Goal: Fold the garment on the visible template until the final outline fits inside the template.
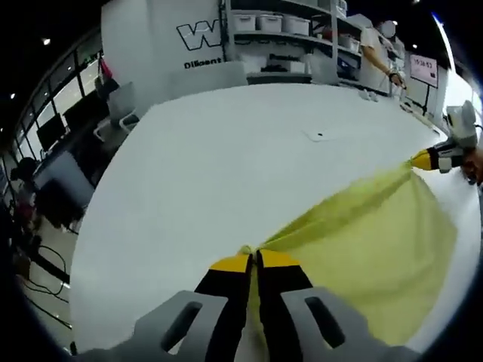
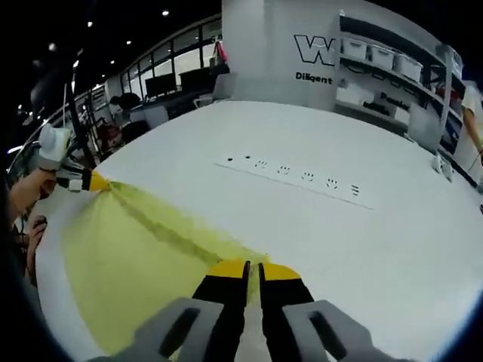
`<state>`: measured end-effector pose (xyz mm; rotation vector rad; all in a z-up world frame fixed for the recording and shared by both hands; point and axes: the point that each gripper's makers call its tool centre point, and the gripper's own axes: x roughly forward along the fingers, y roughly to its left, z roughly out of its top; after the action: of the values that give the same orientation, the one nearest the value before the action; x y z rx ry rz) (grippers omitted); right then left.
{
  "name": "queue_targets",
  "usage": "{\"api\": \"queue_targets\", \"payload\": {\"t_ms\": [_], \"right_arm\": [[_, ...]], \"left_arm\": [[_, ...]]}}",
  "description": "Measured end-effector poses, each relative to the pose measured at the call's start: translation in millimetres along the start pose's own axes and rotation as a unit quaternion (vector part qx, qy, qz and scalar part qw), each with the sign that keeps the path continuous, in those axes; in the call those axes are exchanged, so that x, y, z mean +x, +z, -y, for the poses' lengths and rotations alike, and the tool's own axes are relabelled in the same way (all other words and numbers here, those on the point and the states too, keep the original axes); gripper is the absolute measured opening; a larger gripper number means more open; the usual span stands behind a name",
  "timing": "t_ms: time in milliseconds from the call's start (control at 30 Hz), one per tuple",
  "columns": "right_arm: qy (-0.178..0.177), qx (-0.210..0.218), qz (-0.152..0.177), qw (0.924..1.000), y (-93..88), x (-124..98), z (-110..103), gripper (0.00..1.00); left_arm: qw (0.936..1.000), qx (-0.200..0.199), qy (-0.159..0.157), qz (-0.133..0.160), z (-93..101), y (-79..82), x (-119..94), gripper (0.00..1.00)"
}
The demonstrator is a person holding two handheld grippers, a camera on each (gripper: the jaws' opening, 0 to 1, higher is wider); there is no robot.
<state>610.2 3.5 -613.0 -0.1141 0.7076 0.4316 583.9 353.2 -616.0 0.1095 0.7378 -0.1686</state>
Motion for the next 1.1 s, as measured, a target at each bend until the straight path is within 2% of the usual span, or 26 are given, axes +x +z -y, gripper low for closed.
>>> {"api": "queue_targets", "payload": {"t_ms": [33, 100, 300, 367, 500, 767, 867, 1100], "right_arm": [[-0.008, 0.018, 0.0, 0.9998, 0.2, -1, 4, 0.05], [-0.009, 0.027, 0.003, 0.9996, 0.9, -3, 6, 0.07], [-0.005, 0.066, 0.0, 0.9978, -6.4, -8, 8, 0.07], [-0.004, 0.076, -0.001, 0.9971, -10.4, -9, 8, 0.08], [0.007, 0.104, 0.005, 0.9946, -16.3, -13, 1, 0.12], [0.019, 0.132, 0.014, 0.991, -21.1, -25, -10, 0.27], [0.023, 0.136, 0.013, 0.9904, -26.2, -31, -16, 0.29], [0.034, 0.134, 0.008, 0.9903, -36.6, -43, -29, 0.4]], "left_arm": [[0.9998, -0.017, 0.006, 0.002, -2.3, 0.1, 0, 0.07], [0.9986, -0.052, 0.004, 0.006, -4.7, 1.0, 1, 0.06], [0.9989, -0.032, 0.03, 0.014, -16.4, 3.5, -4, 0.05], [0.9984, -0.034, 0.014, 0.044, -13.1, 12.3, -8, 0.08], [0.9993, -0.026, 0.008, 0.027, -8.4, 5.4, -14, 0.18], [0.9991, -0.027, -0.011, 0.029, 0.2, 1.7, -25, 0.33], [0.9978, -0.053, -0.026, 0.029, 7.4, -2.0, -31, 0.39], [0.9974, -0.055, -0.038, 0.026, 17.9, -12.1, -43, 0.43]]}}
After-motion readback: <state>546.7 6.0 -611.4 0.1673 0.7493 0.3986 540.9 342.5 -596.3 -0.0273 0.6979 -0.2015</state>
